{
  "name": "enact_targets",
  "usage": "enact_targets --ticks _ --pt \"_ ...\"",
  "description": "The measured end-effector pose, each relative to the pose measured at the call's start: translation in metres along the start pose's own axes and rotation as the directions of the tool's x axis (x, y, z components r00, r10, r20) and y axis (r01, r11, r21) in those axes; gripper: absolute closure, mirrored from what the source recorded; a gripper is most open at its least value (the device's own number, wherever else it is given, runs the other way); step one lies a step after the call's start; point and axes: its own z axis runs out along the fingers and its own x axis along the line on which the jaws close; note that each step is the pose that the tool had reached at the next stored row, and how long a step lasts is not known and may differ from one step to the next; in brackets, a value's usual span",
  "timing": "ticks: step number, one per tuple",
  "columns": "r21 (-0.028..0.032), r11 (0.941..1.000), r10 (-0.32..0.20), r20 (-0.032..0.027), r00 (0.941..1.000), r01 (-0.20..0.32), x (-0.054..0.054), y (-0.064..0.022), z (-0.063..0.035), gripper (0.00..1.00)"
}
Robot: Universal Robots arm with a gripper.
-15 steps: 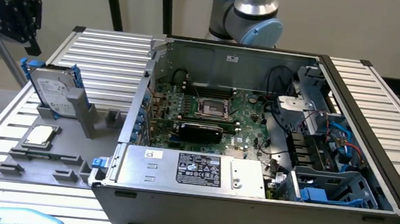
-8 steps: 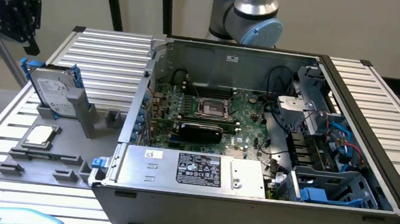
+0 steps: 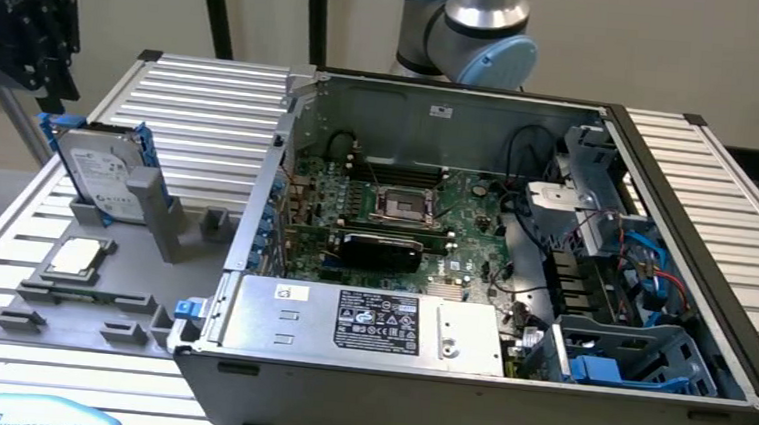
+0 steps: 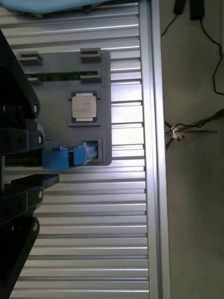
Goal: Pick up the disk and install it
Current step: 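Pick up the disk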
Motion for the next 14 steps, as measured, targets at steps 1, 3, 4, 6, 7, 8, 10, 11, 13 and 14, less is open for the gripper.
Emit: enact_targets --ticks 1,3,4,6,7,8,10,11,13,14 --pt "-0.0001 1.0 0.0 0.0003 1.0 0.0 0.001 -0.0005 0.0 0.58" --pt "0.0 1.0 0.0 0.0008 1.0 0.0 0.003 -0.0019 0.0003 0.53" --pt "-0.0001 1.0 0.0 0.001 1.0 0.0 0.004 -0.0026 0.0007 0.53" --pt "-0.0001 1.0 0.0 0.0023 1.0 0.0 0.004 -0.0031 0.0035 0.47" --pt "0.0 1.0 0.0 0.003 1.0 0.0 0.004 -0.0031 0.0053 0.4" --pt "-0.0001 1.0 0.0 0.0033 1.0 0.0 0.004 -0.0032 0.0071 0.4" --pt "-0.0002 1.0 0.0 0.0037 1.0 0.0 0.005 -0.0032 0.0107 0.4" --pt "-0.0001 1.0 0.0 0.0039 1.0 0.0 0.005 -0.0033 0.0124 0.4" --pt "0.0001 1.0 0.0 0.0042 1.0 0.0 0.005 -0.0033 0.0161 0.4" --pt "0.0001 1.0 0.0 0.0043 1.0 0.0 0.005 -0.0033 0.0178 0.4"
